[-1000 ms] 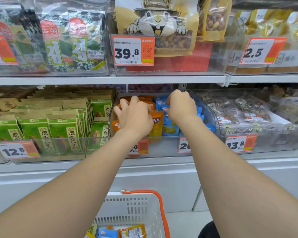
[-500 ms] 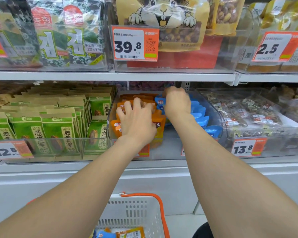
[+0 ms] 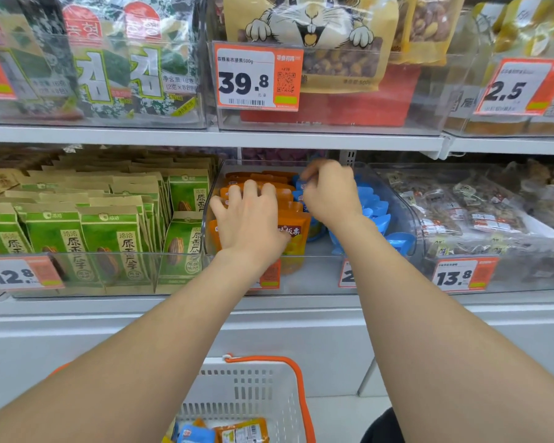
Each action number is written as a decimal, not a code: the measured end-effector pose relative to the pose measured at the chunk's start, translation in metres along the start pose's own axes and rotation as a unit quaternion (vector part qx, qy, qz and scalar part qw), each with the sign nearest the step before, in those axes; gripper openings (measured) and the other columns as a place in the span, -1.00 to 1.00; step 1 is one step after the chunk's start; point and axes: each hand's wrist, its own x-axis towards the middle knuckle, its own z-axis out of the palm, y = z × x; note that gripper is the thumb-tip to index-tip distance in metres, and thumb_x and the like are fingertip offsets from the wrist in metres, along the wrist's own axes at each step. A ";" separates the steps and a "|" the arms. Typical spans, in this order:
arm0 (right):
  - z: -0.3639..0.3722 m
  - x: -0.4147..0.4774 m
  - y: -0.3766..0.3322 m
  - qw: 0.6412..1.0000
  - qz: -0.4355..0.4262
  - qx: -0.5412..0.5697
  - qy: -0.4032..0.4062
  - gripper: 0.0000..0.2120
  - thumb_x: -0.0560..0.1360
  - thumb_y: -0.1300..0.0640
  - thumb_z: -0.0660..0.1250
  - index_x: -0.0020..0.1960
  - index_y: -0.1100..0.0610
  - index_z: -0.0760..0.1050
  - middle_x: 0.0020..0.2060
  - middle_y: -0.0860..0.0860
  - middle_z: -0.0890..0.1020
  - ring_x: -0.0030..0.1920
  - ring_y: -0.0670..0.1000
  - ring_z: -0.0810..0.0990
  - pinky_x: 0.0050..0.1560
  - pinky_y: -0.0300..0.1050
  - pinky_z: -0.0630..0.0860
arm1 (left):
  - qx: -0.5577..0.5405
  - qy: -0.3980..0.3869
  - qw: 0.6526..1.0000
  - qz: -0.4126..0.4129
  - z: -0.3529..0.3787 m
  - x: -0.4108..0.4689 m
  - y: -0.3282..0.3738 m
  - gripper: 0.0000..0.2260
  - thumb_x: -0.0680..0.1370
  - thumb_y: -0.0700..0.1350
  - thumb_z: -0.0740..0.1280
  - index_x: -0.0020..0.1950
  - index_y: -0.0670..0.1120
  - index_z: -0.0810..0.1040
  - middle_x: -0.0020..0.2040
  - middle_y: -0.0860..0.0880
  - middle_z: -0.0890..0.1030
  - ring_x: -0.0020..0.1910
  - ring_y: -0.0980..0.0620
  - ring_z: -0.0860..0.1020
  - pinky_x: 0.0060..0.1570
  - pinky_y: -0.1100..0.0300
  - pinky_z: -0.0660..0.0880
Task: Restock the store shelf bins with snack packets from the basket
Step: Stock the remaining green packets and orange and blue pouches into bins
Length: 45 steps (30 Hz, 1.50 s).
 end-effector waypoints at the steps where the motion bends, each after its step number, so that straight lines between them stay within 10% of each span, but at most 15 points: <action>1: -0.004 -0.005 -0.002 0.998 -0.007 0.060 -0.024 -0.76 0.43 0.24 0.24 -0.10 0.03 0.64 -0.21 0.04 0.68 -0.14 0.12 0.64 -0.06 0.03 0.65 | 0.003 0.010 1.000 -0.008 -0.001 -0.001 -0.002 -0.36 0.35 0.33 0.52 0.31 0.06 0.48 0.29 -0.03 0.50 0.32 -0.17 0.42 0.30 -0.20 0.32; 8: -0.017 -0.029 -0.006 0.972 -0.061 0.009 -0.227 -0.78 0.36 0.03 0.55 0.01 0.02 0.74 -0.16 -0.08 0.71 -0.14 -0.12 0.65 -0.10 -0.16 0.61 | -0.044 0.076 0.996 0.011 0.002 -0.020 -0.028 -0.24 0.31 0.54 0.35 0.20 -0.06 0.52 0.12 -0.06 0.55 0.16 -0.15 0.50 0.17 -0.06 0.42; 20: 0.003 -0.031 -0.024 0.973 -0.066 -0.104 -0.193 -0.56 0.52 0.01 0.52 0.36 0.09 0.59 0.27 0.10 0.57 0.37 0.17 0.41 0.32 0.07 0.44 | -0.027 0.041 0.998 -0.033 0.013 -0.036 -0.034 -0.41 0.52 0.42 0.12 0.26 0.00 0.52 0.21 -0.03 0.59 0.31 -0.12 0.42 0.23 -0.19 0.34; 26: -0.003 -0.038 -0.024 0.980 0.003 -0.144 -0.138 -0.47 0.36 -0.19 0.60 0.20 0.06 0.55 0.13 0.07 0.58 0.16 0.15 0.56 -0.11 -0.01 0.45 | -0.020 0.056 0.998 -0.026 0.019 -0.037 -0.037 -0.37 0.54 0.44 0.07 0.29 -0.02 0.51 0.22 -0.03 0.57 0.29 -0.12 0.45 0.27 -0.23 0.32; 32: -0.022 -0.065 -0.046 0.982 -0.019 -0.121 -0.144 -0.68 0.43 0.21 0.45 0.14 0.15 0.46 0.11 0.16 0.49 0.08 0.22 0.53 -0.01 0.12 0.56 | -0.143 0.066 0.987 0.043 0.012 -0.052 -0.049 -0.55 0.63 0.24 0.23 0.40 -0.02 0.42 0.36 0.02 0.47 0.40 -0.06 0.39 0.37 -0.21 0.22; 36: -0.030 -0.100 -0.078 0.976 -0.076 -0.119 -0.164 -0.90 0.39 0.25 0.36 -0.19 0.12 0.44 -0.16 0.10 0.53 -0.16 0.19 0.56 -0.31 -0.04 0.46 | -0.163 0.133 0.975 0.077 0.002 -0.080 -0.064 -0.62 0.60 0.02 0.37 0.38 -0.04 0.46 0.40 -0.03 0.46 0.42 -0.11 0.38 0.31 -0.11 0.26; 41: -0.015 -0.169 -0.104 0.883 -0.198 -0.171 -0.391 -0.76 0.44 0.27 0.31 -0.26 0.02 0.32 -0.24 0.02 0.49 -0.23 0.07 0.50 -0.30 -0.06 0.42 | -0.157 0.142 0.970 0.121 0.008 -0.133 -0.096 -0.80 0.43 -0.22 0.35 0.05 -0.09 0.58 0.11 -0.09 0.51 0.07 -0.18 0.43 -0.05 -0.04 0.35; 45: 0.018 -0.234 -0.094 0.775 -0.188 -0.257 -0.545 -0.67 0.52 0.29 0.32 -0.30 0.06 0.27 -0.30 0.02 0.44 -0.28 0.09 0.47 -0.27 -0.07 0.41 | -0.172 -0.065 0.972 0.146 0.047 -0.194 -0.126 -0.80 0.46 -0.18 0.19 -0.10 -0.08 0.62 -0.11 -0.04 0.58 -0.09 -0.16 0.53 -0.12 -0.07 0.50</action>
